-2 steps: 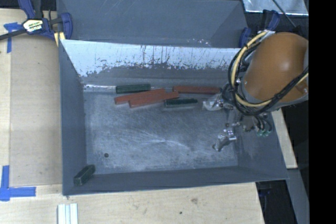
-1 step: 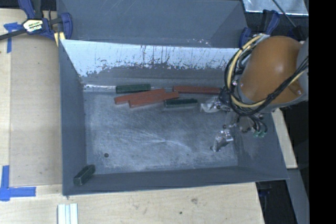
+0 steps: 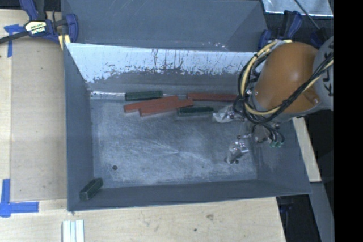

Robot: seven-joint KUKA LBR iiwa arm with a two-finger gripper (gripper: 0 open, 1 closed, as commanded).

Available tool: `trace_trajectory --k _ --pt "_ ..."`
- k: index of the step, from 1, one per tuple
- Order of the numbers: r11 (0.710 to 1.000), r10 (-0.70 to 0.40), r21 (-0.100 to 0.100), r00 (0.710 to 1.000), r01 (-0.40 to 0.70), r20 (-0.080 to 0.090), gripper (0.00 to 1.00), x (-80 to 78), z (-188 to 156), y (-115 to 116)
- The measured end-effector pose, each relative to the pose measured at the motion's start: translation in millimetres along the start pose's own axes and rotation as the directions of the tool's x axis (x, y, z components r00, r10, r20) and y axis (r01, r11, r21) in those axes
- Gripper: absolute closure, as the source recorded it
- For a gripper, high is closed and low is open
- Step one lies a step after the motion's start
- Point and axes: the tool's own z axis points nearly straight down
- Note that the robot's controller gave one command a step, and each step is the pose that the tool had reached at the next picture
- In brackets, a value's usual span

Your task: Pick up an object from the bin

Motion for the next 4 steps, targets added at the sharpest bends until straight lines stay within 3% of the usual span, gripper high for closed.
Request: trace_trajectory --k 1,2,3,4 --pt "1.0 -0.03 0.004 1.0 0.03 -0.001 0.0 4.3 26.5 -62.9" --pt "1.0 -0.019 0.006 1.0 0.019 -0.003 0.0 -30.9 26.3 -39.6" --pt "0.999 -0.052 0.0 0.999 0.052 0.001 0.0 -47.1 35.7 -11.3" --pt "0.993 0.116 0.004 0.993 -0.116 -0.002 0.0 -68.3 18.4 -1.9"
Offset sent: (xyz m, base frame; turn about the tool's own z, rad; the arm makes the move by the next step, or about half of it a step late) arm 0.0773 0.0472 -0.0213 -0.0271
